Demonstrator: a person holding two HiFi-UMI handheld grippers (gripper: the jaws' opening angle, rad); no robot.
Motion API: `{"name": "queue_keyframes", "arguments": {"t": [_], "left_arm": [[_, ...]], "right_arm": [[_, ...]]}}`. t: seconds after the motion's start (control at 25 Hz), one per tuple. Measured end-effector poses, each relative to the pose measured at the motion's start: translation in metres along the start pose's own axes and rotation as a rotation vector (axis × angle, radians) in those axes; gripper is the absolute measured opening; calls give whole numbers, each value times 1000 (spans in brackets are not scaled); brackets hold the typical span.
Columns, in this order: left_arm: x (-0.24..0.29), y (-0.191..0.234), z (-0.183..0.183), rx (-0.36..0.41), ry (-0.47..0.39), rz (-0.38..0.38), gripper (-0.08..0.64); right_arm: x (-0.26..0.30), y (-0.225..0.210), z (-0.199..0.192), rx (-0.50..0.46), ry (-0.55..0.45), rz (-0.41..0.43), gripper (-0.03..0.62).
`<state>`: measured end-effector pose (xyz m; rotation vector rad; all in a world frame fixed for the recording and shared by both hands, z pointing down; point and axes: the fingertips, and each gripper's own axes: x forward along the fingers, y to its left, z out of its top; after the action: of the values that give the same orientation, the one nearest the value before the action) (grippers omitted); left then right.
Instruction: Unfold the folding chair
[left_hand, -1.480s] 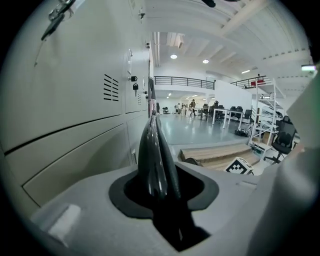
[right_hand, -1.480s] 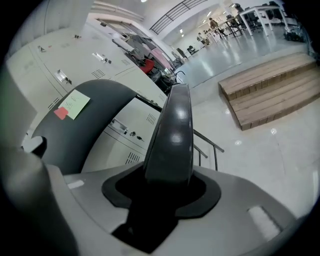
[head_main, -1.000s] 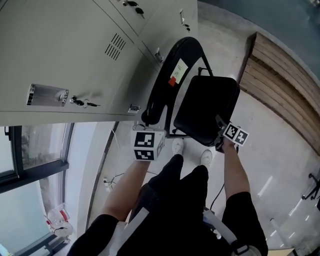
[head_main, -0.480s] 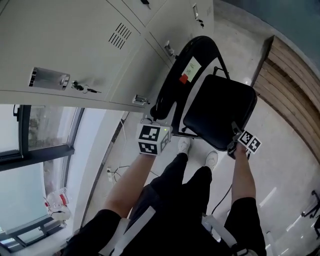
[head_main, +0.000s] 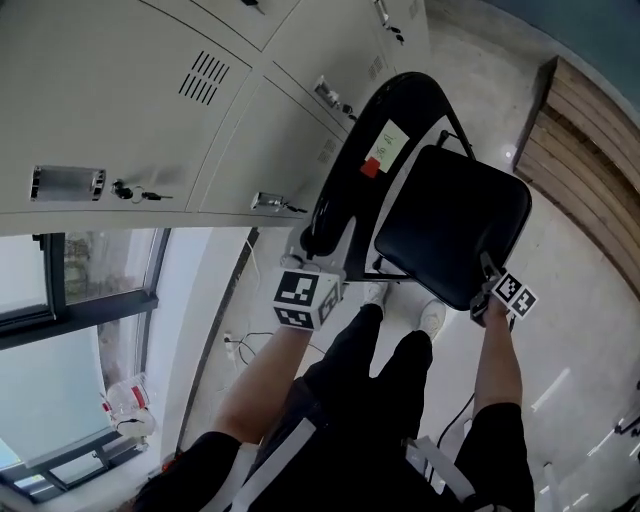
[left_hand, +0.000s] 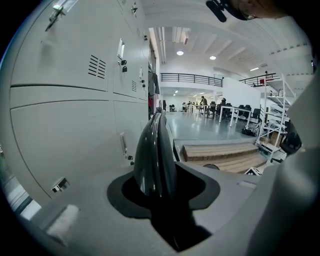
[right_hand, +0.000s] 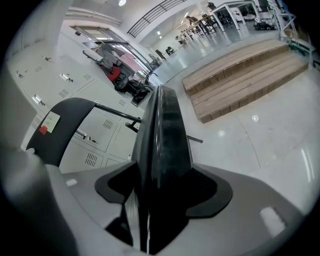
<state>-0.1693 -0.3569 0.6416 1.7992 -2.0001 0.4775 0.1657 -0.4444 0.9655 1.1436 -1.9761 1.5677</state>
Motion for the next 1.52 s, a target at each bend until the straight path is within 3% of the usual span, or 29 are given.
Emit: {"name": "queue_keyframes", "arguments": {"t": [0.32,0.52,0.64,1.04,1.28,1.52], "left_arm": [[5,0,-13,-13,2,0,156],[15,-23,-26,2,9,-8,158],[21,-18,-32,7,26,4,163],[30,8,-42,-17,31,-18,170],[36,22,-53,-32,35,-39,175],[41,30,-60,-39,30,-72,175]], "right_arm": [[5,-35,-5,-17,-36,-40,325],[-8,-79,-9,-26,-64,-236,357],[-8,-89,-13,-58,-64,-315,334],[5,-93,-24,-30,-19,-312,331],[10,-97,-30,-119,11,-359,308],[14,-104,-37,-142,3,-386,299]]}}
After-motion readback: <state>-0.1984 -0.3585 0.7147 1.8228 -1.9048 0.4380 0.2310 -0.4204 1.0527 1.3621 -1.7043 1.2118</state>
